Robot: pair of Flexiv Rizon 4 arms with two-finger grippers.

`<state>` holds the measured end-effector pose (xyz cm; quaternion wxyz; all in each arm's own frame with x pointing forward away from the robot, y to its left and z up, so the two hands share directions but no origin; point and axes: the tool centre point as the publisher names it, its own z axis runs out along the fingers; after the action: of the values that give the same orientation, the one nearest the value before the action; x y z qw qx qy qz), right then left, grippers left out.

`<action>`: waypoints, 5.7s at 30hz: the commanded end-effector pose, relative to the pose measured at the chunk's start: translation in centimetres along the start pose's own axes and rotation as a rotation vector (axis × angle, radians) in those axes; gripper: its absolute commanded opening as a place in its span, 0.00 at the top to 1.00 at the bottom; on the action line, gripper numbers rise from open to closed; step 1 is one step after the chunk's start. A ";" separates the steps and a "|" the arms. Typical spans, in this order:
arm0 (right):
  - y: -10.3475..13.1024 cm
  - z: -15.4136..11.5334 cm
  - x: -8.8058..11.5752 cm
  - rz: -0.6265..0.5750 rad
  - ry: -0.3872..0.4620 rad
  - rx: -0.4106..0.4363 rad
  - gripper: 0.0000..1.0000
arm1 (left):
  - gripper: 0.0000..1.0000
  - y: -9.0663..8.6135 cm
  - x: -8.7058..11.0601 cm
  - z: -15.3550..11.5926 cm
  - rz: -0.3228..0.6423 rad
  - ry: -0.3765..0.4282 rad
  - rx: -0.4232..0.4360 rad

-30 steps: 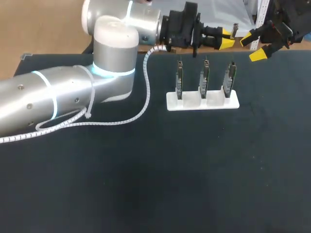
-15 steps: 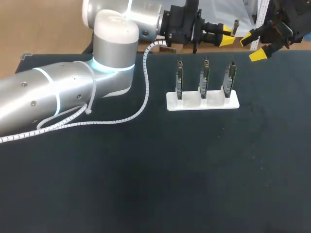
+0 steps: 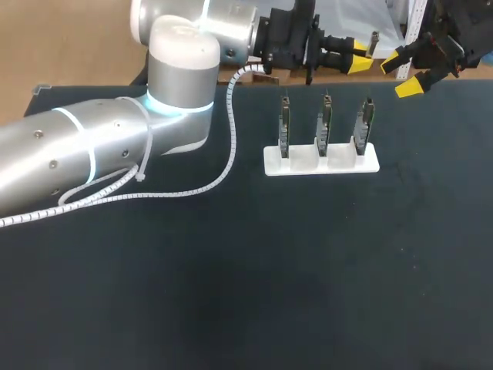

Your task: Pick up the optical module with the left hand, and insert it into the network port with the right hand.

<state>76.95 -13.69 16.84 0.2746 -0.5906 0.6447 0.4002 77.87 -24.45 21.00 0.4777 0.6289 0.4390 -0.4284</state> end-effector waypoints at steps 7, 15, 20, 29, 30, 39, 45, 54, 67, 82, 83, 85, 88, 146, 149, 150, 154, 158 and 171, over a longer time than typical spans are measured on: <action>0.2 0.1 0.0 -0.001 0.001 0.005 0.00 | 1.00 0.2 0.0 0.0 -0.001 0.002 0.004; 0.2 0.1 0.0 -0.001 0.001 0.005 0.00 | 1.00 -0.3 0.5 -1.1 -0.110 -0.029 -0.043; 0.2 0.1 0.0 -0.001 0.001 0.005 0.00 | 1.00 -0.7 0.5 -1.4 -0.167 -0.043 -0.064; 0.2 0.1 0.0 -0.001 0.001 0.005 0.00 | 1.00 -1.5 0.8 -1.2 -0.271 -0.081 -0.125; 0.2 0.1 0.0 -0.001 0.001 0.005 0.00 | 1.00 -1.5 1.0 -1.2 -0.279 -0.081 -0.133; 0.2 0.1 0.0 -0.001 0.001 0.005 0.00 | 1.00 -1.7 2.0 -1.0 -0.330 -0.105 -0.171; 0.2 0.1 0.0 -0.001 0.001 0.005 0.00 | 1.00 -1.7 1.9 -0.5 -0.322 -0.070 -0.166; 0.2 0.1 0.0 -0.001 0.001 0.005 0.00 | 1.00 -1.5 1.9 0.5 -0.333 -0.058 -0.136; 0.2 0.1 0.0 -0.001 0.001 0.005 0.00 | 1.00 -1.5 3.5 1.6 -0.369 -0.031 -0.117; 0.2 0.1 0.0 -0.001 0.001 0.005 0.00 | 1.00 -1.3 4.2 2.6 -0.389 -0.003 -0.087; 0.2 0.1 0.0 -0.001 0.001 0.005 0.00 | 1.00 -1.3 4.3 2.5 -0.392 -0.002 -0.089; 0.2 0.1 0.0 -0.001 0.001 0.005 0.00 | 1.00 -1.4 4.4 2.4 -0.403 -0.010 -0.094; 0.2 0.1 0.0 -0.001 0.001 0.005 0.00 | 1.00 -1.4 4.6 2.4 -0.413 -0.020 -0.099; -0.7 -1.6 -0.3 -0.003 0.027 0.135 0.00 | 1.00 -1.0 4.4 2.7 -0.405 0.003 -0.090; -0.7 -2.2 -1.2 -0.017 0.016 0.152 0.00 | 1.00 -1.0 4.4 2.7 -0.405 0.003 -0.090; -0.7 -2.4 -1.5 -0.018 0.010 0.154 0.00 | 1.00 -1.0 4.4 2.7 -0.405 0.003 -0.090; -0.5 -2.6 -2.4 -0.050 0.017 0.143 0.00 | 1.00 -1.0 4.4 2.7 -0.405 0.003 -0.090; 0.0 -2.4 -3.3 -0.072 0.001 0.109 0.00 | 1.00 -1.0 4.4 2.7 -0.405 0.003 -0.090; 0.3 -1.1 -4.6 -0.086 -0.021 0.073 0.00 | 1.00 -1.0 4.4 2.7 -0.405 0.003 -0.090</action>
<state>77.29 -12.34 21.34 0.3208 -0.6028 0.6301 0.3697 77.43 -26.15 16.04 0.4120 0.5051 0.5751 -0.4943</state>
